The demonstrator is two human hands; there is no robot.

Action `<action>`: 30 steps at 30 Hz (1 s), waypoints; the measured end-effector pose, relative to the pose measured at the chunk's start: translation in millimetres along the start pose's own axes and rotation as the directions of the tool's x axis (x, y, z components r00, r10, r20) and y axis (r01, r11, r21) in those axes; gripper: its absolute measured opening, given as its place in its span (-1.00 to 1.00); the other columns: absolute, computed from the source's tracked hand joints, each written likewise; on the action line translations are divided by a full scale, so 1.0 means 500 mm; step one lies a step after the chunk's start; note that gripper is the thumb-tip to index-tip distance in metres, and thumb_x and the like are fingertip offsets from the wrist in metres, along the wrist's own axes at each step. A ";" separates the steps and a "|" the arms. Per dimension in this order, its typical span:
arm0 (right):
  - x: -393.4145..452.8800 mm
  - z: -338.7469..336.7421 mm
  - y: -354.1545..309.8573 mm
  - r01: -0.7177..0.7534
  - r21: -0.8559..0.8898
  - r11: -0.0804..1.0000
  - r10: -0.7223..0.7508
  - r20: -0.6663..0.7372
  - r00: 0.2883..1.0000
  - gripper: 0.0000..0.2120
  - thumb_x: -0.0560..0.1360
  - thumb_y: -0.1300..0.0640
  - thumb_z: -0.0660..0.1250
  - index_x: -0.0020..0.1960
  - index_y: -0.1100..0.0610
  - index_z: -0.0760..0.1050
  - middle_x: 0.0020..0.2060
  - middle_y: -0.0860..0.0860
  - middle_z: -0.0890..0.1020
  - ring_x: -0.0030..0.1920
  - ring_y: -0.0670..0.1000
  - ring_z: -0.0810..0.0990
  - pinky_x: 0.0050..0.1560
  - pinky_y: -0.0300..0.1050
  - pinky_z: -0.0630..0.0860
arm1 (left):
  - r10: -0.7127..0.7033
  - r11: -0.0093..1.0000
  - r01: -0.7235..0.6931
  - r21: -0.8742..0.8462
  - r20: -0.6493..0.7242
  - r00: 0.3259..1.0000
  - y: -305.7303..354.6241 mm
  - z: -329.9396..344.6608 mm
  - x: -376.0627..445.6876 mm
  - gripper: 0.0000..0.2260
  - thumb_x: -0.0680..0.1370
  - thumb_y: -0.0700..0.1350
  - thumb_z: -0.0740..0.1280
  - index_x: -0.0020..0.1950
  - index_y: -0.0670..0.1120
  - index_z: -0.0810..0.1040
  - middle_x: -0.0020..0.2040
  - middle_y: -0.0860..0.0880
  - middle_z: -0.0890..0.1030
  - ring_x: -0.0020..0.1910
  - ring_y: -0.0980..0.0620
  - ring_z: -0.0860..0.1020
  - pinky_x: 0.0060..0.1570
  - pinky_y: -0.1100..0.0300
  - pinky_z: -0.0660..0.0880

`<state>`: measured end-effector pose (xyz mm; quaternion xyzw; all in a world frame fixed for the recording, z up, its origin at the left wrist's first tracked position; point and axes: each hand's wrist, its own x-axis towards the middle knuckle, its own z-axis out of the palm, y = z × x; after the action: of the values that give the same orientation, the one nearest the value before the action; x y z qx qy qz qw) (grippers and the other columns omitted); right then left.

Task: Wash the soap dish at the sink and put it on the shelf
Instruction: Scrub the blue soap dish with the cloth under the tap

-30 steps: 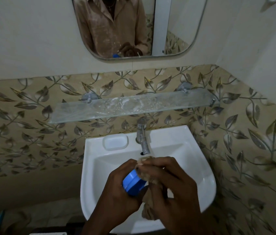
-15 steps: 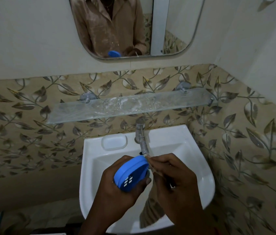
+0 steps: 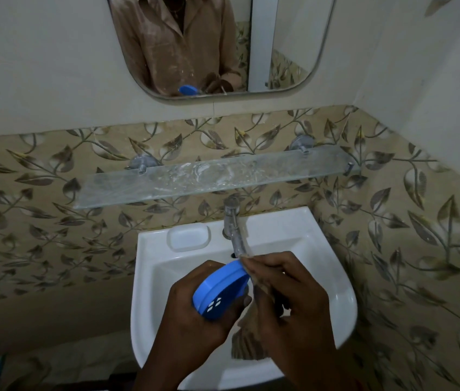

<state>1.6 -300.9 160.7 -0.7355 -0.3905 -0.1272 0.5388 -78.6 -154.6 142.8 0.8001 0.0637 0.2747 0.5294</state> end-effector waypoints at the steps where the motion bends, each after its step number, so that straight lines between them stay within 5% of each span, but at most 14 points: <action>1: -0.001 -0.002 0.005 -0.072 0.048 0.996 0.072 0.002 0.997 -0.53 0.39 0.53 0.48 0.10 0.03 0.67 -0.11 0.03 0.67 -0.15 -0.19 0.66 -0.12 -0.45 0.56 | 0.014 1.000 -0.014 0.012 -0.009 1.000 0.001 -0.001 0.002 -0.70 0.41 -0.13 0.59 0.09 0.04 0.65 -0.08 0.07 0.68 -0.11 0.00 0.68 -0.14 0.16 0.62; 4: -0.012 0.003 0.002 -0.222 0.204 0.954 0.220 0.033 0.975 -0.56 0.43 0.43 0.49 0.07 -0.09 0.65 -0.13 0.03 0.68 -0.14 -0.14 0.69 -0.16 -0.43 0.60 | 0.039 0.999 -0.039 0.005 -0.044 0.998 0.003 0.006 0.003 -0.65 0.42 -0.10 0.57 0.17 0.07 0.62 0.04 0.13 0.66 0.02 0.05 0.67 -0.02 0.31 0.57; 10: 0.006 0.001 0.007 -0.231 0.258 0.938 0.238 0.007 0.971 -0.80 0.44 0.21 0.49 0.03 -0.01 0.67 -0.13 0.04 0.71 -0.13 -0.15 0.70 -0.15 -0.39 0.61 | 0.074 0.992 -0.077 -0.105 -0.031 0.997 0.010 0.021 -0.009 -0.54 0.38 -0.17 0.47 0.27 0.04 0.54 0.08 0.02 0.65 0.03 -0.07 0.65 -0.02 0.11 0.61; 16: 0.004 -0.022 0.031 0.172 -0.224 0.959 -0.161 0.070 0.985 -0.75 0.43 0.28 0.52 0.11 0.22 0.67 -0.03 0.14 0.70 0.02 -0.06 0.65 0.14 -0.31 0.58 | -0.032 0.998 0.036 -0.053 0.072 0.997 0.025 -0.005 -0.019 -0.45 0.47 0.18 0.48 0.40 0.02 0.48 0.30 0.00 0.60 0.27 -0.07 0.59 0.18 0.03 0.56; 20: -0.004 -0.011 0.017 0.338 -0.324 0.883 -0.286 0.199 0.937 -0.75 0.51 0.24 0.42 0.18 0.27 0.65 0.16 0.08 0.58 0.15 0.06 0.66 0.27 -0.13 0.57 | 0.027 0.991 -0.035 0.126 0.067 0.997 0.025 0.001 -0.019 -0.67 0.46 -0.08 0.49 0.16 0.24 0.61 -0.01 0.14 0.71 -0.06 0.14 0.68 -0.07 0.24 0.61; 23: -0.027 0.001 -0.013 0.261 -0.179 0.948 -0.220 0.220 0.950 -0.69 0.63 0.05 0.26 0.23 0.19 0.64 0.19 0.01 0.61 0.20 0.00 0.65 0.26 -0.09 0.57 | -0.016 0.998 0.018 0.068 -0.033 0.999 0.013 0.011 -0.023 -0.88 0.46 -0.11 0.38 -0.16 0.12 0.63 -0.37 0.09 0.60 -0.40 0.17 0.52 -0.36 0.19 0.51; 25: -0.034 0.004 -0.027 0.174 -0.037 0.984 -0.161 0.233 0.959 -0.65 0.64 -0.13 0.22 0.22 0.04 0.65 0.17 -0.09 0.65 0.21 -0.14 0.62 0.24 -0.21 0.56 | 0.023 0.999 -0.020 0.049 -0.061 0.998 0.008 0.006 -0.026 -0.80 0.44 -0.13 0.30 -0.25 0.19 0.57 -0.45 0.16 0.49 -0.44 0.24 0.40 -0.41 0.32 0.38; 30: -0.001 -0.027 -0.007 0.212 -0.152 0.965 -0.185 0.174 0.967 -0.76 0.52 0.26 0.41 0.18 0.27 0.65 0.13 0.14 0.64 0.17 -0.07 0.60 0.18 -0.25 0.58 | 0.099 0.992 -0.091 0.091 -0.091 0.991 0.019 -0.009 -0.028 -0.61 0.47 -0.07 0.39 0.18 0.38 0.62 -0.09 0.33 0.71 -0.19 0.30 0.68 -0.17 0.47 0.53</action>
<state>2.1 -312.9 168.2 -0.7435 -0.4916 -0.1545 0.4263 -94.6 -160.5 147.0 0.8104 0.0624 0.3344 0.4770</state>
